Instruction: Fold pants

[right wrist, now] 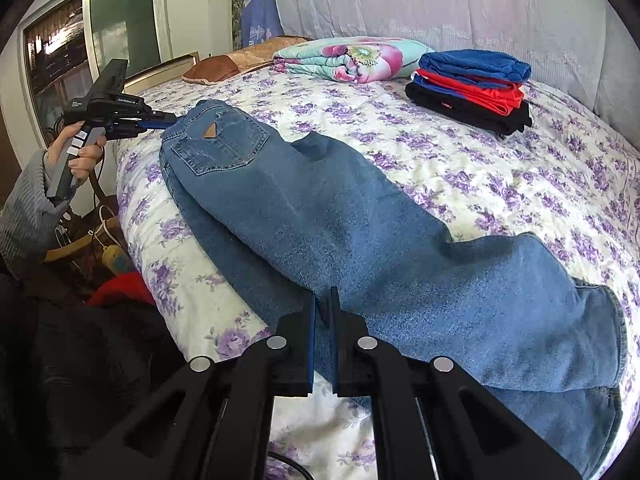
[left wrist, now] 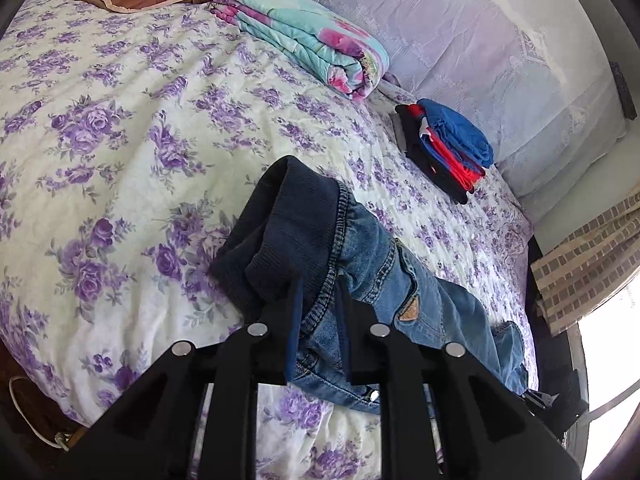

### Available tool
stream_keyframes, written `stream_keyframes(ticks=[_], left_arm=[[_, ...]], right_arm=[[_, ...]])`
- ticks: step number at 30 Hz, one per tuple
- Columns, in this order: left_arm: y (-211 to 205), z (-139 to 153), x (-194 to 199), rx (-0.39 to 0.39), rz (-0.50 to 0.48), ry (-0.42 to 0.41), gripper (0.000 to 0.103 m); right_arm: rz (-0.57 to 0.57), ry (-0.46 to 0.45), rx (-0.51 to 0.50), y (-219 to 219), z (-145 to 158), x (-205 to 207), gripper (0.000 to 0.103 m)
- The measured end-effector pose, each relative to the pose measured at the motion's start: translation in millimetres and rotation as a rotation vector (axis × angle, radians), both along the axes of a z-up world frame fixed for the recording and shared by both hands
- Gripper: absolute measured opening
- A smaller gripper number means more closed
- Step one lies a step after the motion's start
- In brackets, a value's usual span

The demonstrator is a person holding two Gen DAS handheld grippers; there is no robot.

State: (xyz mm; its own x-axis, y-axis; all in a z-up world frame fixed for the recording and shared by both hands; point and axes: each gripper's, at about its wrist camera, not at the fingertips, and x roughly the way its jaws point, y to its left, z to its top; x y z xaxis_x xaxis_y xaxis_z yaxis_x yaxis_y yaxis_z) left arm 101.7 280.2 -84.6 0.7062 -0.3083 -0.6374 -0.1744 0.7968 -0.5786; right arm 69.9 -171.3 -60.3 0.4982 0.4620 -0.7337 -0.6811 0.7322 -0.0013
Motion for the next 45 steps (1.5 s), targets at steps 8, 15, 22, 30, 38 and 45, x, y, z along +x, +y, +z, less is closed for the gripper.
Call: stream_keyframes(ticks=[8, 15, 22, 30, 38, 45], left_arm=[[13.2, 12.0, -12.6, 0.016, 0.091, -0.002, 0.055], [7.1, -5.1, 4.9, -0.023, 0.042, 0.054, 0.054], [15.4, 13.2, 0.4, -0.008, 0.059, -0.007, 0.016], [25.9, -24.5, -2.2, -0.034, 0.071, 0.036, 0.018], [2.4, 37.4, -27.3, 0.116, 0.067, -0.086, 0.019], [-121.0, 31.3, 4.1, 0.246, -0.297, -0.076, 0.021]], right_arm=[[0.002, 0.002, 0.009, -0.8, -1.2, -0.8, 0.006], [0.001, 0.006, 0.012, -1.7, -1.1, 0.2, 0.006], [0.005, -0.010, 0.001, -0.5, 6.0, -3.3, 0.006], [0.000, 0.097, 0.021, -4.0, -26.9, 0.6, 0.007], [-0.018, 0.098, 0.044, -4.8, -33.2, -0.5, 0.007], [-0.040, 0.077, 0.077, -9.9, -36.1, -3.6, 0.007]])
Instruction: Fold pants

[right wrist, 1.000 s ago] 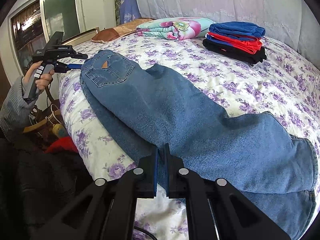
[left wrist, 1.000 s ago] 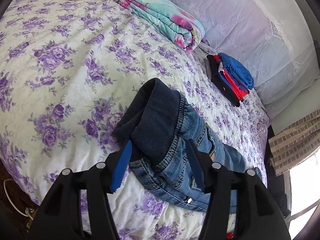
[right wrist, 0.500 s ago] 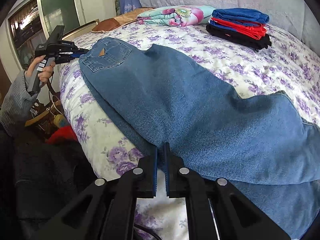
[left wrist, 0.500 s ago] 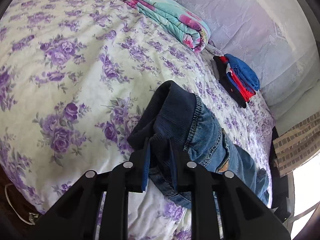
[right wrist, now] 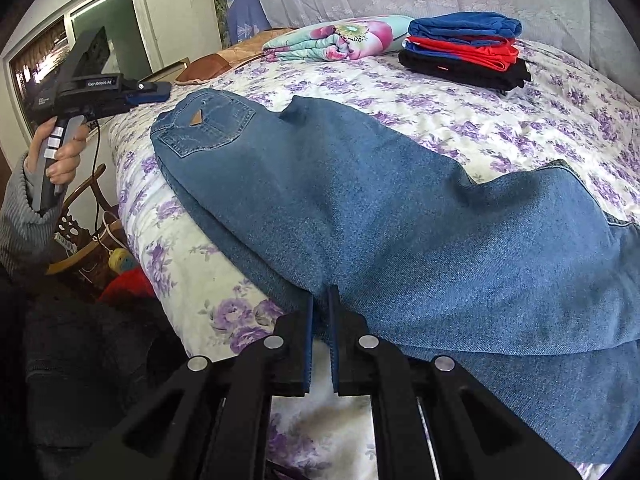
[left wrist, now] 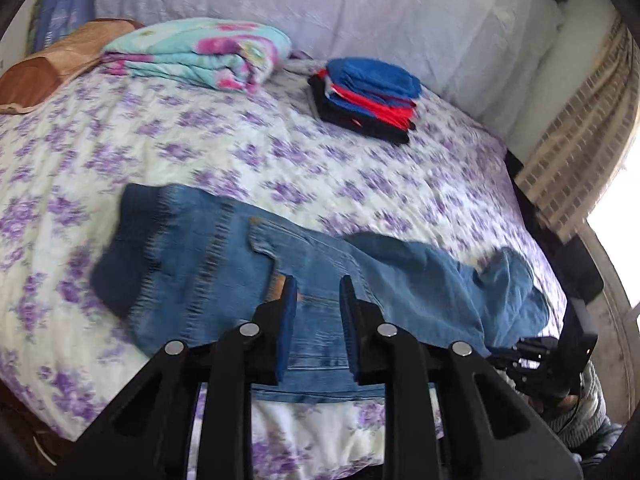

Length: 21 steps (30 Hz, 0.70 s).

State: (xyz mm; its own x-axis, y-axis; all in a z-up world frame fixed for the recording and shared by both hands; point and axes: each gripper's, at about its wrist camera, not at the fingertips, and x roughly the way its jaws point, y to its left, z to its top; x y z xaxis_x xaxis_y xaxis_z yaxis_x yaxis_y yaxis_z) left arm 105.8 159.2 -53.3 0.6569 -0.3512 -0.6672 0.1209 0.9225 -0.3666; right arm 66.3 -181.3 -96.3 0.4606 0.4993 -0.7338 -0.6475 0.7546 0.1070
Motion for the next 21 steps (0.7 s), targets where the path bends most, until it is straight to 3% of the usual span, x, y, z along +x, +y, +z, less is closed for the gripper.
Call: stream_keyframes(ticks=[2, 4, 7, 10, 12, 14, 16, 18, 21], left_arm=[[-17.5, -34.6, 12.4, 0.011, -0.024, 0.081, 0.022], [-26.3, -64.4, 18.7, 0.069, -0.015, 0.076, 0.022], [-29.1, -55.9, 8.4, 0.099, 0.007, 0.021, 0.021], [-32.1, -34.4, 2.0, 0.029, -0.003, -0.026, 0.023], [-54.2, -19.3, 0.0, 0.054, -0.081, -0.083, 0.035], [-79.6, -9.5, -3.4, 0.068, -0.151, -0.143, 0.063], [-109.0, -9.4, -0.9, 0.077, -0.241, -0.164, 0.068], [-129.4, -20.0, 7.8, 0.090, -0.296, -0.145, 0.068], [-144.9, -49.7, 25.6, 0.079, -0.313, -0.038, 0.069]], right_arm=[[-0.011, 0.000, 0.020, -2.0, -1.1, 0.1, 0.007], [-0.020, 0.000, 0.045, -4.5, -2.4, 0.7, 0.007], [-0.032, 0.015, 0.081, -7.6, -3.3, 2.4, 0.010], [-0.034, 0.043, 0.136, -12.1, -3.3, 3.2, 0.017], [-0.007, 0.085, 0.204, -14.2, -0.5, 2.5, 0.046], [-0.014, 0.073, 0.217, -15.0, 9.8, -4.5, 0.055], [-0.021, 0.019, 0.230, -24.5, 26.9, -15.7, 0.055], [-0.095, -0.014, 0.298, -51.7, 43.2, -20.7, 0.056], [-0.372, 0.003, 0.403, -109.4, 50.7, -11.1, 0.056]])
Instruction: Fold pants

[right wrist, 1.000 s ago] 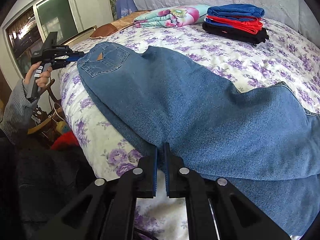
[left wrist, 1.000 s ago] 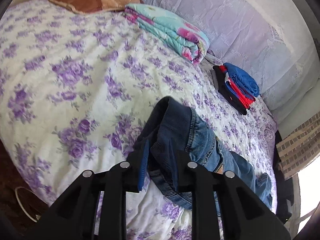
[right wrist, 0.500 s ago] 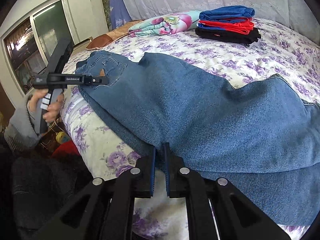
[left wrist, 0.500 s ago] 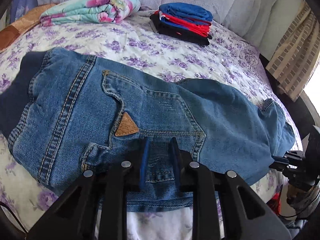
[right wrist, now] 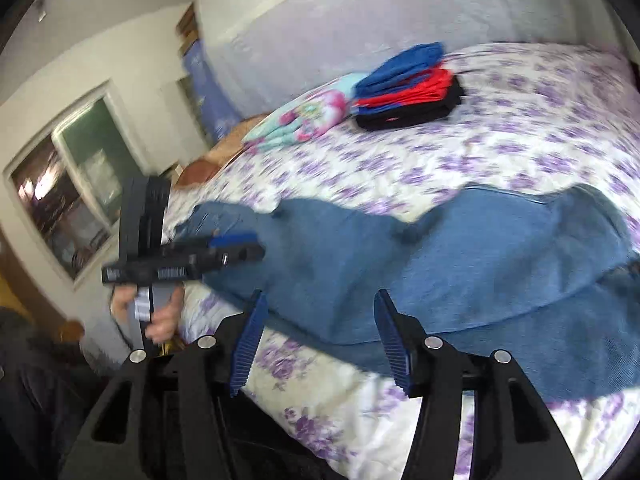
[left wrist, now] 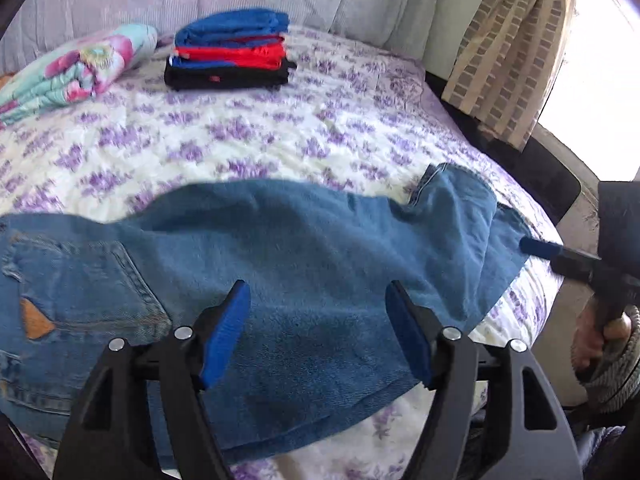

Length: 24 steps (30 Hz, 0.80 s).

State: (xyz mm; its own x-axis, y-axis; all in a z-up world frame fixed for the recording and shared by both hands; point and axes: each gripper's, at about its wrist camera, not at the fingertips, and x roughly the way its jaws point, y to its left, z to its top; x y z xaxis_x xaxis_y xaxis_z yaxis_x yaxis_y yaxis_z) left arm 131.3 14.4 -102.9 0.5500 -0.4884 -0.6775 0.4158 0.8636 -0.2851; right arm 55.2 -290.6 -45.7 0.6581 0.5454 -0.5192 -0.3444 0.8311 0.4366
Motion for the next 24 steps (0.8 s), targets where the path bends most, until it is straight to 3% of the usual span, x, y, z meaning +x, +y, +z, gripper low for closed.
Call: stream_keyframes(ticks=[1, 3, 11, 14, 21, 22, 23, 24], left_arm=[[-1.8, -10.2, 2.3, -0.001, 0.005, 0.020, 0.070], [-3.1, -15.0, -6.7, 0.006, 0.010, -0.045, 0.070], [-2.7, -17.3, -12.8, -0.006, -0.015, -0.075, 0.075], [-4.4, -17.1, -12.3, -0.006, -0.028, -0.083, 0.079], [-6.0, -17.3, -12.6, -0.022, -0.055, -0.087, 0.086], [-5.9, -17.5, -13.0, -0.023, -0.057, -0.088, 0.086], [-5.6, -17.5, -13.3, -0.025, -0.058, -0.089, 0.086], [-5.0, -17.5, -13.2, -0.029, -0.060, -0.089, 0.086]], right_arm=[[-0.098, 0.026, 0.035, -19.2, -2.5, 4.5, 0.056], [-0.238, 0.097, 0.124, -51.3, -13.0, 16.5, 0.057], [-0.434, 0.310, 0.414, -101.5, -62.5, 59.8, 0.057], [-0.454, 0.345, 0.445, -107.8, -65.2, 63.6, 0.057], [-0.489, 0.337, 0.372, -112.9, -62.3, 76.7, 0.058], [-0.479, 0.321, 0.358, -109.4, -63.7, 82.1, 0.056], [-0.468, 0.297, 0.348, -108.1, -64.4, 84.6, 0.044], [-0.443, 0.280, 0.347, -106.2, -65.4, 87.9, 0.018]])
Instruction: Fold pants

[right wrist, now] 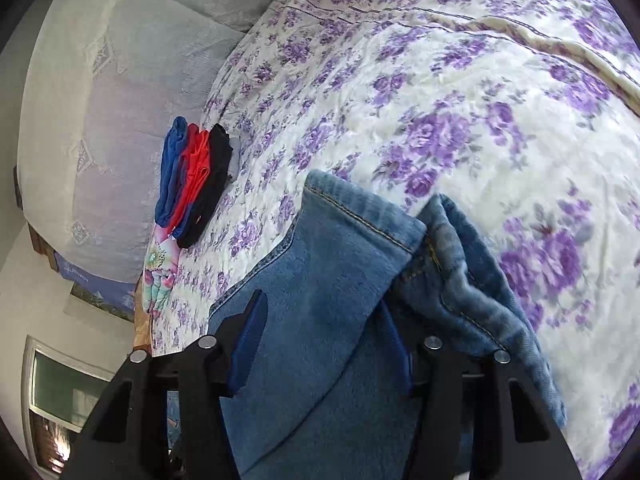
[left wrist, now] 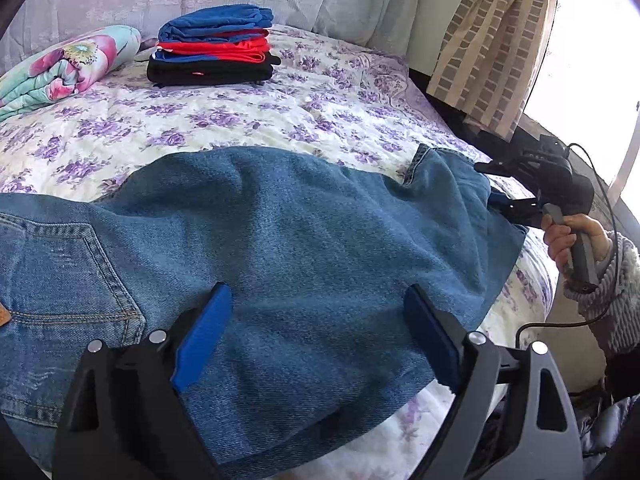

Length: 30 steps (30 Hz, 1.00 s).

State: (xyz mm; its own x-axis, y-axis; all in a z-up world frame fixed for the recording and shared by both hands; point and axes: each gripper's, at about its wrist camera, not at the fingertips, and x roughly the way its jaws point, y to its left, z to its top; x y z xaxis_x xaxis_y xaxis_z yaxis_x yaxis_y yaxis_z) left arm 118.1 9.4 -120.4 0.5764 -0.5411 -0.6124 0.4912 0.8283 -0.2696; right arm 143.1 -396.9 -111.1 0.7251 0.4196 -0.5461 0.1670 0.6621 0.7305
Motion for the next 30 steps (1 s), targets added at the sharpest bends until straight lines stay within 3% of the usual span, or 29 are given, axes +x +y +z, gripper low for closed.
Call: stream_keyframes(ticks=[1, 3, 7, 10, 12, 14, 15, 17, 19, 20, 21, 23, 25, 28, 30], left_arm=[[0.7, -0.1, -0.1, -0.004, -0.001, 0.000, 0.086], [0.8, -0.1, 0.0, -0.008, -0.001, 0.001, 0.086], [1.0, 0.1, -0.6, -0.013, -0.002, 0.000, 0.086], [2.3, 0.5, -1.3, -0.024, -0.003, -0.001, 0.086], [4.1, 0.4, -1.8, -0.036, -0.004, -0.001, 0.086], [5.5, 0.6, -1.0, -0.043, -0.004, 0.002, 0.086], [5.6, 0.8, -0.7, -0.042, -0.003, 0.004, 0.086], [6.1, 0.8, -0.9, -0.037, -0.001, 0.007, 0.086], [5.8, 0.8, -1.1, -0.029, 0.000, 0.007, 0.086], [5.5, 0.8, -1.0, -0.028, 0.001, 0.007, 0.086], [5.1, 0.8, -1.0, -0.026, 0.004, 0.007, 0.086], [4.5, 0.8, -0.9, -0.027, 0.009, 0.006, 0.087], [4.8, 0.4, 0.0, -0.028, 0.011, 0.006, 0.087], [5.3, 0.6, 1.0, -0.027, 0.016, 0.011, 0.087], [5.8, 0.9, 1.0, -0.025, 0.023, 0.012, 0.087]], right_arm=[[0.016, -0.014, 0.021, 0.5, -2.0, 0.5, 0.010], [0.004, -0.053, 0.033, 0.0, 3.5, -7.4, 0.008], [-0.001, -0.186, -0.032, 0.6, 51.3, -44.7, 0.008], [-0.019, -0.217, -0.051, -6.8, 70.9, -77.4, 0.008], [-0.042, -0.163, -0.079, -14.9, 57.0, -87.9, 0.008], [-0.070, -0.028, -0.036, -27.8, 16.9, -86.6, 0.008], [-0.092, 0.028, 0.022, -35.1, -5.0, -87.2, 0.009], [-0.119, 0.010, 0.187, -46.9, -23.1, -95.5, 0.011], [-0.132, -0.032, 0.167, -52.1, -7.9, -108.1, 0.023], [-0.126, -0.045, 0.126, -52.0, 1.3, -113.9, 0.045], [-0.121, -0.045, 0.087, -51.2, 8.3, -119.7, 0.059], [-0.099, -0.012, 0.059, -46.1, 6.0, -125.5, 0.060], [-0.097, 0.025, 0.115, -42.8, -12.8, -125.6, 0.060], [-0.133, -0.003, 0.137, -41.0, -26.5, -116.7, 0.059], [-0.143, -0.031, 0.134, -38.8, -24.1, -108.0, 0.069]])
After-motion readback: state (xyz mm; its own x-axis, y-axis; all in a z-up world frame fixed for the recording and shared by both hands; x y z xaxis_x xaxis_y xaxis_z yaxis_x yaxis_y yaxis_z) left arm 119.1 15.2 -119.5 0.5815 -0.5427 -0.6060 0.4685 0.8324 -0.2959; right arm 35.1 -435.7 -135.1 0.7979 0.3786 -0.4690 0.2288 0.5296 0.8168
